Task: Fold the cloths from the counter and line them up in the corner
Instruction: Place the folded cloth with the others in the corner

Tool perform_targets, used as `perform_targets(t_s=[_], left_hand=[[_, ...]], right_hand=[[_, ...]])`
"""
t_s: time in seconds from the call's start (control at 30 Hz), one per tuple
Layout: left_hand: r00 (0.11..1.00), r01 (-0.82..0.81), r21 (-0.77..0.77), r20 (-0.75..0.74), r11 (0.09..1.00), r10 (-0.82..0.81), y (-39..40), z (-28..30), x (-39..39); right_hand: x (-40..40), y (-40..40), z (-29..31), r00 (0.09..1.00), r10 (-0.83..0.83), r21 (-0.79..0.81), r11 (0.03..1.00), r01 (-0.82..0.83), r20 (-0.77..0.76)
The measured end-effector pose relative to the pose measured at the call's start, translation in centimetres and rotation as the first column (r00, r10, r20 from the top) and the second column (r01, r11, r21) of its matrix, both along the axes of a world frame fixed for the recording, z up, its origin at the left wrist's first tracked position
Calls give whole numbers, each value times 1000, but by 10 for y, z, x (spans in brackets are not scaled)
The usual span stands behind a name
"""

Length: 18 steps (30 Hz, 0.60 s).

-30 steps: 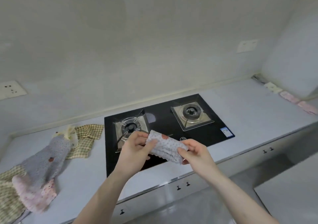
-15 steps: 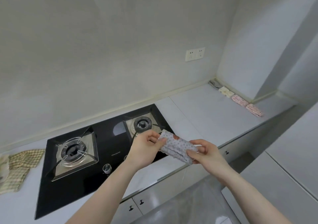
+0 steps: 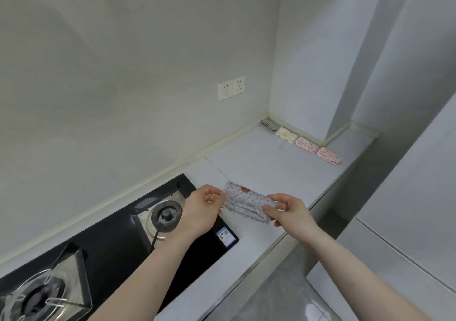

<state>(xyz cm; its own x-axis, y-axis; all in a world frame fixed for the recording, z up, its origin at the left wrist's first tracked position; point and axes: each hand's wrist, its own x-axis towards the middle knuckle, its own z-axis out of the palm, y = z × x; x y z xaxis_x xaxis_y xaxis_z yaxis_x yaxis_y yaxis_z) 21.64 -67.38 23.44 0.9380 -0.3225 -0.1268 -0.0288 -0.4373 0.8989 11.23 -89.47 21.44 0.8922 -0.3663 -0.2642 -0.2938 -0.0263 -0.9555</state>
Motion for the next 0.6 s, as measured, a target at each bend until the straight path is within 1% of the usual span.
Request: perform_targets(t_s=[0.07, 0.17, 0.3, 0.43, 0.53, 0.6], left_hand=[[1000, 21, -14, -19, 1000, -21, -13, -4, 13], [998, 54, 18, -35, 998, -54, -28, -5, 32], [998, 48, 84, -33, 995, -46, -39, -7, 60], [998, 51, 160, -50, 986, -44, -55, -22, 86], [995, 45, 208, -96, 977, -25, -75, -34, 105], [993, 33, 226, -115, 974, -7, -92, -39, 119]], right_hand=[[12, -14, -9, 998, -69, 32, 997, 69, -13], [34, -36, -27, 985, -163, 129, 977, 168, -50], [72, -72, -51, 956, -266, 243, 926, 288, -121], [112, -112, -81, 923, -298, 322, 873, 366, -242], [143, -144, -110, 888, -299, 333, 846, 416, -349], [166, -167, -123, 868, -304, 321, 839, 439, -391]])
